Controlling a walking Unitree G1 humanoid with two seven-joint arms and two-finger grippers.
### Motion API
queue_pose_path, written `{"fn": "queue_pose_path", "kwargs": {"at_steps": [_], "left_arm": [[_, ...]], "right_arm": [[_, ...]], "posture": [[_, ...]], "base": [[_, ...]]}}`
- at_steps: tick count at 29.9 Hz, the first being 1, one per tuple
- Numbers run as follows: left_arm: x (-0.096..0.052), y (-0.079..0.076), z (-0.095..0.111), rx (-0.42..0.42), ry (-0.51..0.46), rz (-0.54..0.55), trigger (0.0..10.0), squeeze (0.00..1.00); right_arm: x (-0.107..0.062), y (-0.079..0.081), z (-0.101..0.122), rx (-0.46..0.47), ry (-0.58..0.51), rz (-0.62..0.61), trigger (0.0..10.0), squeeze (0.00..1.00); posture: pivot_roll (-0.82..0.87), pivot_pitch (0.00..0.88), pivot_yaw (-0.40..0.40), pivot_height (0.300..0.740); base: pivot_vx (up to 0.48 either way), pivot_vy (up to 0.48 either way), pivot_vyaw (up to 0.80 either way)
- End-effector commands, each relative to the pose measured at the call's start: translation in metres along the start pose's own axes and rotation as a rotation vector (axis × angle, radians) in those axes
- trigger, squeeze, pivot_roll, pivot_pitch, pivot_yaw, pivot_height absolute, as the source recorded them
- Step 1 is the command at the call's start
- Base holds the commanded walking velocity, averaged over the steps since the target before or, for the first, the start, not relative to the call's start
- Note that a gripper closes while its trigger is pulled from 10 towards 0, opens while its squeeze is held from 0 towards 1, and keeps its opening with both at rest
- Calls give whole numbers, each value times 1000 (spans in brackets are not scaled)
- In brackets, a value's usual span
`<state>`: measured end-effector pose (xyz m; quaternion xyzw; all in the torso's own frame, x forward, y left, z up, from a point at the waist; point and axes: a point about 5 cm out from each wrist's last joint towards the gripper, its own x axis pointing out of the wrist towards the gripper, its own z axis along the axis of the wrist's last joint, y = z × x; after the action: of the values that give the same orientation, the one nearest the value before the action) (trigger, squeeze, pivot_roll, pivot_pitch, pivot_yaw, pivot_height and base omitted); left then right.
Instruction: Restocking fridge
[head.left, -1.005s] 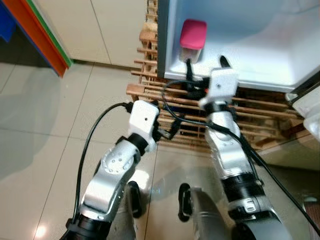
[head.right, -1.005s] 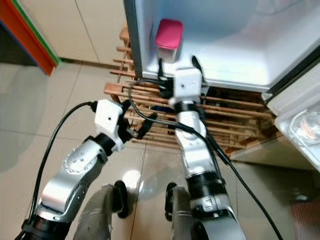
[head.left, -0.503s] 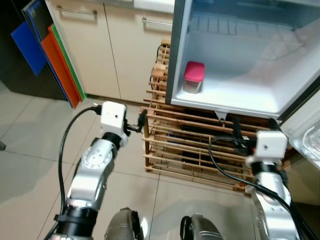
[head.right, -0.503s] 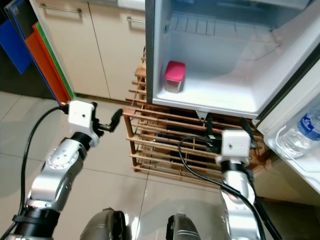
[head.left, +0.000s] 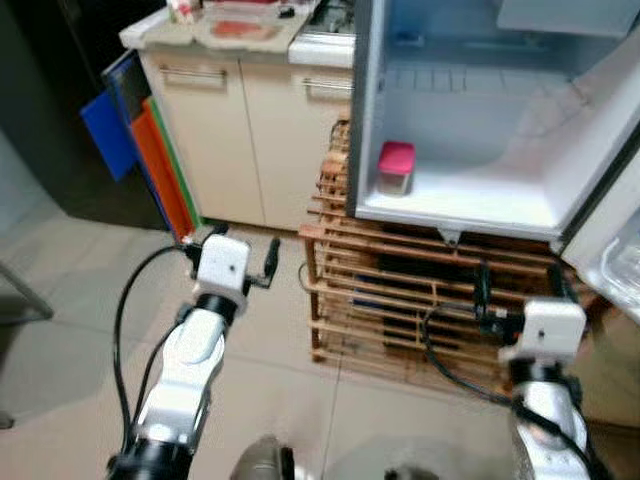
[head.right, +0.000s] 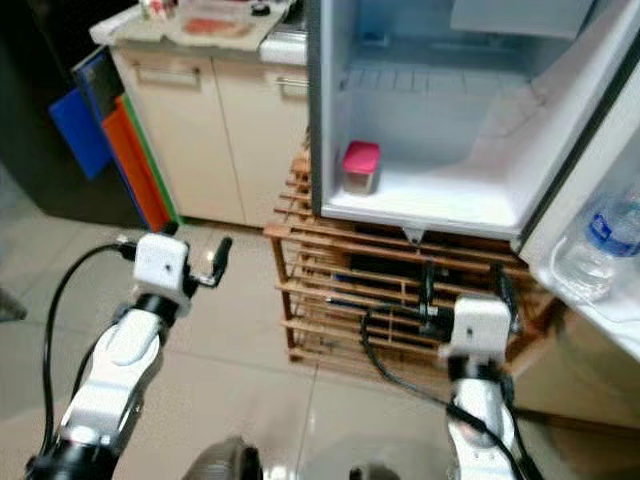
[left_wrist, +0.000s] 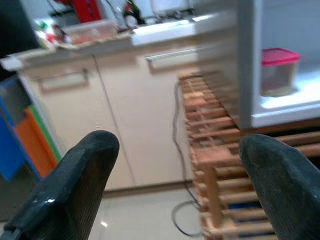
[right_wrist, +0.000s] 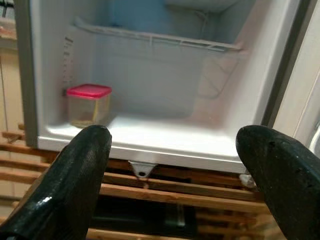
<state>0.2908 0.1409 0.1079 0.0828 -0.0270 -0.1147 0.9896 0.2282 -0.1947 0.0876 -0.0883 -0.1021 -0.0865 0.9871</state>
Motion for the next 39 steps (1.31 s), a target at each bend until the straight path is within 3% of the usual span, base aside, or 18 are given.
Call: {"fn": "queue_pose_path", "kwargs": {"at_steps": [1, 5, 10, 15, 17, 22, 25, 28, 33, 39], "left_arm": [[5, -8, 0, -14, 17, -52, 10000, 0], [14, -14, 9, -45, -25, -70, 10000, 0], [14, -13, 9, -66, -39, -66, 10000, 0], [5, -14, -1, -183, 11, -57, 10000, 0], [-4, -19, -8, -191, 41, -123, 10000, 0], [-30, -12, -30, -28, 42, -288, 10000, 0], [-37, -1, -35, -25, 58, -265, 10000, 0], [-41, 8, -24, -67, 34, -242, 10000, 0], [-42, 2, -18, -71, 7, -297, 10000, 0], [-28, -8, -11, -68, -17, -305, 10000, 0]], "right_arm": [[1, -1, -3, 2, 18, -21, 10000, 0], [1, -2, -2, 22, 6, -36, 10000, 0], [-3, -10, -7, 50, 39, -71, 10000, 0], [-6, -17, -12, 64, 74, -94, 10000, 0], [-9, -19, -15, 54, 90, -79, 10000, 0], [-11, -20, -21, 46, 110, -57, 10000, 0], [-14, -20, -20, 47, 111, -39, 10000, 0], [-28, -20, -17, 62, 124, 14, 10000, 0], [-41, -19, -23, 52, 161, 41, 10000, 0], [-31, -14, -21, 68, 148, 36, 10000, 0]], "posture": [[-11, 66, 50, 710], [-15, 67, 51, 710], [-23, 71, 49, 710], [-32, 67, 41, 710], [-31, 67, 36, 710], [-28, 65, 37, 710], [-28, 69, 40, 710], [-31, 76, 40, 710], [-40, 76, 41, 710], [-49, 66, 44, 710]], "base": [[0, 0, 0], [0, 0, 0], [0, 0, 0], [0, 0, 0], [0, 0, 0], [0, 0, 0], [0, 0, 0], [0, 0, 0], [0, 0, 0], [0, -125, 0]]}}
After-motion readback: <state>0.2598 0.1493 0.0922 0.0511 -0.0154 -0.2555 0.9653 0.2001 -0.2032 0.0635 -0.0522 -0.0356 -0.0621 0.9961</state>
